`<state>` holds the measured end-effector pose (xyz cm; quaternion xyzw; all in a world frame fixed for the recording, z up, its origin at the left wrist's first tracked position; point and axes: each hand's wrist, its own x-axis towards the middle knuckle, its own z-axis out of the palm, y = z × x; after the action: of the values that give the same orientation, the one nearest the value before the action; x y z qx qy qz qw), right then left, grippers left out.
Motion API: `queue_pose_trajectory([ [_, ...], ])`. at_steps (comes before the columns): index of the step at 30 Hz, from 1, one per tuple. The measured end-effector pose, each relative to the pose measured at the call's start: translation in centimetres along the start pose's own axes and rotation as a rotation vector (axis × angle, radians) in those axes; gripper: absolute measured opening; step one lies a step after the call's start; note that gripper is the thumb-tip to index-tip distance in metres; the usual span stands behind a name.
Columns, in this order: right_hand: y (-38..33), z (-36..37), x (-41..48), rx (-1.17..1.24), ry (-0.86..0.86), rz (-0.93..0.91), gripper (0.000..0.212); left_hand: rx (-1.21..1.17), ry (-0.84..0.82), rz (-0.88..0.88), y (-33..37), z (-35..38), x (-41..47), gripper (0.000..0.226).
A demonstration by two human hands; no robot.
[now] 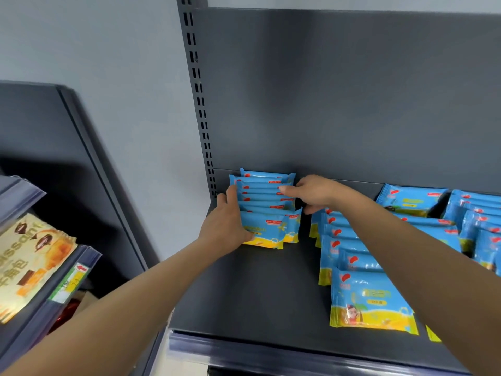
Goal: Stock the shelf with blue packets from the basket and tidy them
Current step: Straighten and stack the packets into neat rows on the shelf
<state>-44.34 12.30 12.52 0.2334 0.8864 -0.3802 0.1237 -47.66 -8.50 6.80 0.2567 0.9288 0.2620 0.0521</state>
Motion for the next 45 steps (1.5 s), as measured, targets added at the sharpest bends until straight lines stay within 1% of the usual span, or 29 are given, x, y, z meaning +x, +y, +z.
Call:
queue_pose_trajectory([
  [1,-0.2,0.1,-0.2,0.051,-0.063,0.035,0.049,0.003,0.013,0.002,0.2,0.1,0.0,0.100],
  [3,-0.6,0.7,-0.7,0.165,-0.148,0.071,0.042,0.003,0.033,0.004,0.6,0.3,0.0,0.104],
  [7,-1.1,1.8,-0.8,0.351,-0.155,0.115,0.037,-0.032,0.038,0.026,1.1,0.7,-0.1,0.114],
  [10,-0.7,1.6,-0.9,0.521,-0.194,0.159,0.039,-0.099,0.012,0.038,0.8,0.7,-0.1,0.118],
  [12,-0.4,1.2,-0.8,0.491,-0.173,0.161,0.048,-0.184,-0.019,0.028,0.4,0.4,0.2,0.120],
  [14,-0.1,0.8,-0.5,0.406,-0.067,0.141,0.060,-0.356,-0.065,0.048,-0.2,0.1,0.4,0.121],
  [16,0.1,0.5,0.1,0.417,0.009,0.084,0.066,-0.534,-0.099,0.061,-1.2,-0.1,0.7,0.123],
  [18,0.2,0.4,0.7,0.471,0.041,0.042,0.071,-0.577,-0.149,0.036,-2.2,0.1,0.9,0.129],
  [20,0.2,0.4,1.1,0.529,0.016,0.042,0.064,-0.556,-0.200,-0.009,-3.0,0.6,0.8,0.135],
  [22,0.1,0.7,1.5,0.622,-0.045,0.046,0.050,-0.548,-0.225,-0.035,-3.4,1.3,0.9,0.136],
  [25,-0.3,1.3,1.6,0.670,-0.069,0.039,0.040,-0.566,-0.217,-0.005,-3.6,1.8,1.5,0.133],
  [33,-0.7,1.0,1.4,0.702,-0.049,0.095,0.032,-0.567,-0.201,-0.004,-1.8,1.9,2.3,0.137],
  [34,-0.7,1.0,1.3,0.719,-0.045,0.116,0.033,-0.580,-0.212,-0.005,-1.8,1.8,2.3,0.138],
  [37,-0.4,1.1,1.2,0.769,-0.008,0.189,0.044,-0.649,-0.243,-0.008,-1.8,1.1,2.6,0.141],
  [41,-0.4,2.7,0.8,0.915,0.041,0.199,0.034,-0.711,-0.302,-0.001,-1.8,0.2,3.3,0.140],
  [43,-0.6,3.3,0.9,0.938,0.067,0.177,0.036,-0.720,-0.351,-0.006,-2.0,-0.1,3.6,0.136],
  [45,-0.8,3.3,1.0,0.990,0.058,0.192,0.039,-0.735,-0.386,-0.028,-2.1,-0.3,3.8,0.135],
])
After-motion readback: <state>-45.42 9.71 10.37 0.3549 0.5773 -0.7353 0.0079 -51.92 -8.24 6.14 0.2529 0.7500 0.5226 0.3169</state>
